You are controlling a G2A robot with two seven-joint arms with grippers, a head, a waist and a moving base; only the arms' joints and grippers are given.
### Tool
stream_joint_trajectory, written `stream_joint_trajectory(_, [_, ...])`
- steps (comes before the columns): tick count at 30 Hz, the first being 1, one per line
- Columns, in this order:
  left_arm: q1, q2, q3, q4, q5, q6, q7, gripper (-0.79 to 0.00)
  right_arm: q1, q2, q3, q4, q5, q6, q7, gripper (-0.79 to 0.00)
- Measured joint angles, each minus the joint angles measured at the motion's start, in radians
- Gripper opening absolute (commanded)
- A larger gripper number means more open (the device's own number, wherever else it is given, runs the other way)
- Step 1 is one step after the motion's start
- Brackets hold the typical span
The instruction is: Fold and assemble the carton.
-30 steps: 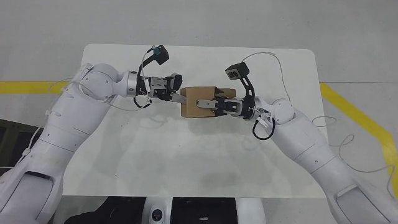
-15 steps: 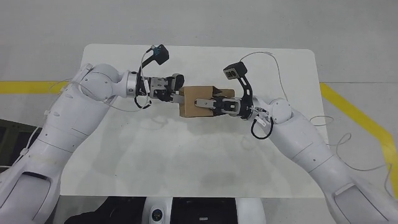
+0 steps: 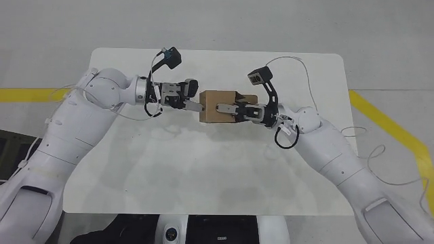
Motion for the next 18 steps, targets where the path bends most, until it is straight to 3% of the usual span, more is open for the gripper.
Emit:
stream_joint_trajectory(10, [0.013, 0.016, -0.034, -0.006, 0.150, -0.083, 0.085, 0.000, 0.029, -0.020, -0.013, 0.172, -0.074, -0.005, -0.011, -0.785])
stream_joint_trajectory(18, [0.078, 0.028, -0.112, -0.068, 0.462, -0.181, 0.303, 0.000, 0.071, -0.075, -0.076, 0.250, -0.152, 0.060, -0.054, -0.767])
